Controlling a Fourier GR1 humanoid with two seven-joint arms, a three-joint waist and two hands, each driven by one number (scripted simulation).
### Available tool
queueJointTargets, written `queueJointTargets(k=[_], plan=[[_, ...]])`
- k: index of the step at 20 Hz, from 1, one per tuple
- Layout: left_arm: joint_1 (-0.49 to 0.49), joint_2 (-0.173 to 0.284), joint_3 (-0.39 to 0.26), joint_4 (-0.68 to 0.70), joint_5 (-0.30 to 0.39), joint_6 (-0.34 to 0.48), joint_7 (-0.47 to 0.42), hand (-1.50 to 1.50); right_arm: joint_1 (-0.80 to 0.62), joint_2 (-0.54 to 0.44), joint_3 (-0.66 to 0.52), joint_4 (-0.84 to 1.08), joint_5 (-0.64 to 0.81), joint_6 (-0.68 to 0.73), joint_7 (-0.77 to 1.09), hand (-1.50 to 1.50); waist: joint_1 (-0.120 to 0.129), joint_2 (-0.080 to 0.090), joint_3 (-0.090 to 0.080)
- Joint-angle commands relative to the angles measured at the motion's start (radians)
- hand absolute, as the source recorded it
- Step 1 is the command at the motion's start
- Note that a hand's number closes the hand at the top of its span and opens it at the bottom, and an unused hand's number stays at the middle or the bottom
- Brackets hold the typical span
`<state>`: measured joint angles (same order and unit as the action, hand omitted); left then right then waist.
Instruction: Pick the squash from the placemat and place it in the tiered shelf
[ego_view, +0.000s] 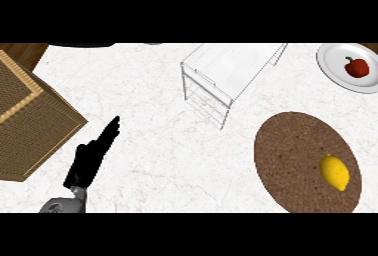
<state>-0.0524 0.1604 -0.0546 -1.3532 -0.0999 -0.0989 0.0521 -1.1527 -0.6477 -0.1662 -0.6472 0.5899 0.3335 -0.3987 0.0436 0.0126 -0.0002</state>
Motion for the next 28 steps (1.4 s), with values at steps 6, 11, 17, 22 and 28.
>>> queueJointTargets(k=[6,11,17,22,28], plan=[[-0.002,-0.057,-0.049,-0.038,-0.03,0.027,0.028,0.0,-0.213,0.108,0.015,0.258,0.083,-0.134,0.048,1.5,0.022,0.008,0.0],[-0.032,-0.018,-0.022,-0.008,-0.017,-0.008,0.03,0.0,-0.271,0.15,0.045,0.33,0.137,-0.203,0.013,1.5,0.034,0.016,0.0],[-0.042,-0.011,-0.008,0.006,-0.004,-0.023,0.01,0.0,-0.327,0.231,0.077,0.408,0.182,-0.23,0.029,1.5,0.054,0.024,-0.001],[-0.049,-0.028,-0.031,0.028,-0.04,0.0,-0.018,0.0,-0.328,0.312,0.096,0.46,0.21,-0.275,0.048,1.5,0.045,0.023,-0.001],[-0.048,0.01,-0.001,-0.014,-0.004,-0.037,0.002,0.0,-0.311,0.333,-0.112,0.578,-0.007,-0.037,0.082,-1.5,0.07,0.031,0.002]])
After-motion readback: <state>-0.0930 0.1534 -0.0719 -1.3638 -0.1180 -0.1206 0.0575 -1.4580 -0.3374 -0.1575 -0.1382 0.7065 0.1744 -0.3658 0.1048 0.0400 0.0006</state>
